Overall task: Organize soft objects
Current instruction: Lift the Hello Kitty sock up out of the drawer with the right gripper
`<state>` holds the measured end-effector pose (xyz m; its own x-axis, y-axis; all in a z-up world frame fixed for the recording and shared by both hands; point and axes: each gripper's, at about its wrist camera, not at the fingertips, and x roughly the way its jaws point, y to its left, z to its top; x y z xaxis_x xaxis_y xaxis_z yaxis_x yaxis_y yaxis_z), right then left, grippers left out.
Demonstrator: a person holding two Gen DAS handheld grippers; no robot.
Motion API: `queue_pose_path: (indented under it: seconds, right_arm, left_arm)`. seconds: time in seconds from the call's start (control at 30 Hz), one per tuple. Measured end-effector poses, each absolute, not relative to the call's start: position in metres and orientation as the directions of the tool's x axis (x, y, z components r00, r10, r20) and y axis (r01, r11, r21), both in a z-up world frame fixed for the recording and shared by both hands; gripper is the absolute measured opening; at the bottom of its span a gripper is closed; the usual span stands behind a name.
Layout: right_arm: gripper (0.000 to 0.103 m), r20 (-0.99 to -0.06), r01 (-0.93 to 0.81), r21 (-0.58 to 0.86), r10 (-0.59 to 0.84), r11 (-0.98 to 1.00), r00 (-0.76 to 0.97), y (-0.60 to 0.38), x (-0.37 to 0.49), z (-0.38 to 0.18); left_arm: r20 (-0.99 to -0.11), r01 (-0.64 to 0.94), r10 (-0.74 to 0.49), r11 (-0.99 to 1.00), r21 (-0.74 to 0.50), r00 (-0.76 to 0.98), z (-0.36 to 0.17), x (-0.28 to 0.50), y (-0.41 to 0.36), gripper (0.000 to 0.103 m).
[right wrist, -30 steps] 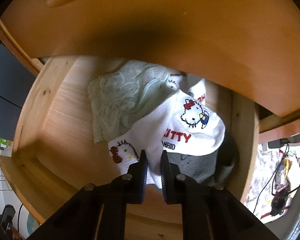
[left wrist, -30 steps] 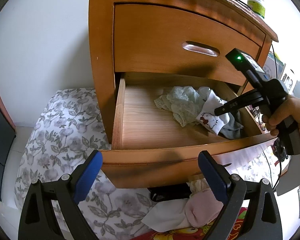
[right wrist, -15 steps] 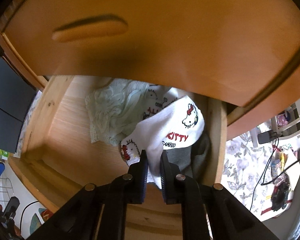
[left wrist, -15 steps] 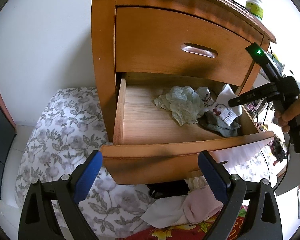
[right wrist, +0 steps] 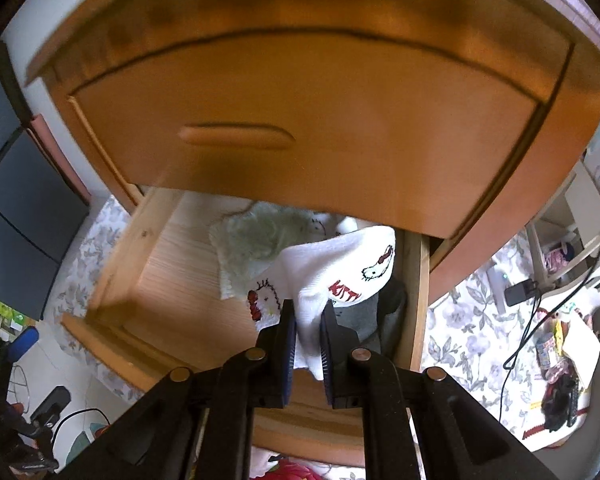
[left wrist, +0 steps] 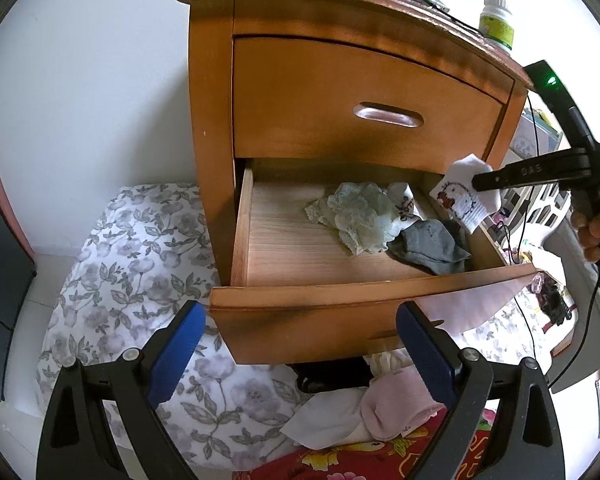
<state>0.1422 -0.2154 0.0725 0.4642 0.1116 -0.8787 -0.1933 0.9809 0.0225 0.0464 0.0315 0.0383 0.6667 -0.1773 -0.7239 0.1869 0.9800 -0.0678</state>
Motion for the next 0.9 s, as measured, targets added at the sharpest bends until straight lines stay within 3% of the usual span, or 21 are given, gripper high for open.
queue_pose_path:
  seconds: [0.57,0.9]
  right_arm:
    - [0.012,-0.753,-0.255,0.006,0.172,0.967,0.635,-0.201,0.074,0.158]
    - [0.012,-0.705,-0.259,0.002,0.185,0.966,0.685,-0.207,0.038,0.177]
  left_arm:
    - [-0.696,0.188,-0.175,0.980,-0.059,0.696,0.057,0.026,0.029,0.096]
    - [-0.690,0.184,-0.168,0.982,-0.052,0.704,0.064,0.020,0.027,0.096]
